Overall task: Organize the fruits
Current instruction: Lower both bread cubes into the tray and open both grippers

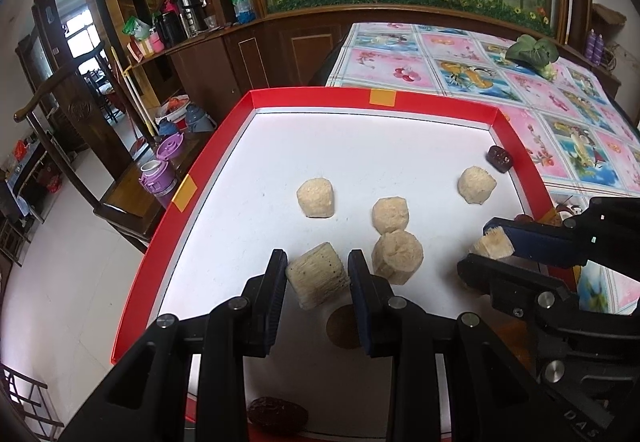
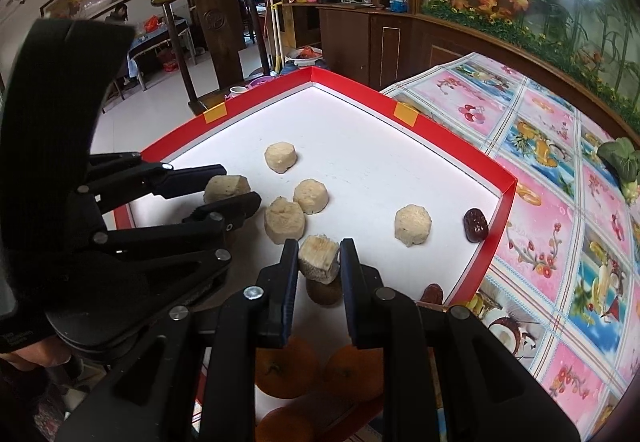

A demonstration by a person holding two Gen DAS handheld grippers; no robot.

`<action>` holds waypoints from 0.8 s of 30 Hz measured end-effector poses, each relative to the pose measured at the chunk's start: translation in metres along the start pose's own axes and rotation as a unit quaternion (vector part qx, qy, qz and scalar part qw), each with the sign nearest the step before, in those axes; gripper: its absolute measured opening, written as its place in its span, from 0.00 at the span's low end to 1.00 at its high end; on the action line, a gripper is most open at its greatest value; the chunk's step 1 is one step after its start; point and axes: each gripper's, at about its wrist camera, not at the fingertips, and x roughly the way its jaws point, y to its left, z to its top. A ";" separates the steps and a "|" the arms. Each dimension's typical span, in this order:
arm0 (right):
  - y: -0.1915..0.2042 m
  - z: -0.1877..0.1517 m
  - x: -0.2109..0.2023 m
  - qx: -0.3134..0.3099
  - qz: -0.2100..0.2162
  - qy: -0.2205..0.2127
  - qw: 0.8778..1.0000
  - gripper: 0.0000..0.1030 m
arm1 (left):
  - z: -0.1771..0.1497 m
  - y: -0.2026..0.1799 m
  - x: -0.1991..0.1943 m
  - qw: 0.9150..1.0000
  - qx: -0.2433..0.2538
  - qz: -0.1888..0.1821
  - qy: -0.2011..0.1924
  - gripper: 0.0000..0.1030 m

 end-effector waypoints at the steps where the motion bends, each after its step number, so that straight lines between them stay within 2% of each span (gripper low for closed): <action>1: 0.002 0.000 0.001 -0.008 -0.009 -0.001 1.000 0.22 | 0.000 -0.001 0.000 1.000 0.001 -0.001 0.000 0.30; 6: -0.001 0.001 0.014 -0.015 -0.022 0.014 1.000 0.23 | 0.001 0.004 0.002 1.000 -0.003 0.000 0.001 0.30; 9: -0.007 0.004 0.018 -0.006 -0.007 0.013 1.000 0.22 | 0.003 0.008 0.005 1.000 -0.008 0.005 0.003 0.30; 14: -0.007 0.005 0.023 -0.012 -0.009 0.018 1.000 0.24 | 0.008 0.006 0.010 1.000 0.000 0.006 0.007 0.30; 18: -0.014 0.003 0.028 0.002 0.008 0.033 0.999 0.29 | 0.010 0.001 0.013 1.000 0.006 0.008 0.013 0.32; 21: -0.025 0.003 0.024 0.024 0.017 0.039 0.999 0.37 | 0.008 0.001 0.011 1.000 0.006 0.016 0.012 0.41; 22: -0.028 0.002 0.021 0.030 0.018 0.033 0.999 0.37 | 0.008 0.002 0.010 1.000 0.001 0.015 0.012 0.48; 24: -0.034 0.001 0.012 0.043 0.026 0.018 0.999 0.37 | 0.006 0.003 0.005 1.000 -0.005 0.023 0.001 0.52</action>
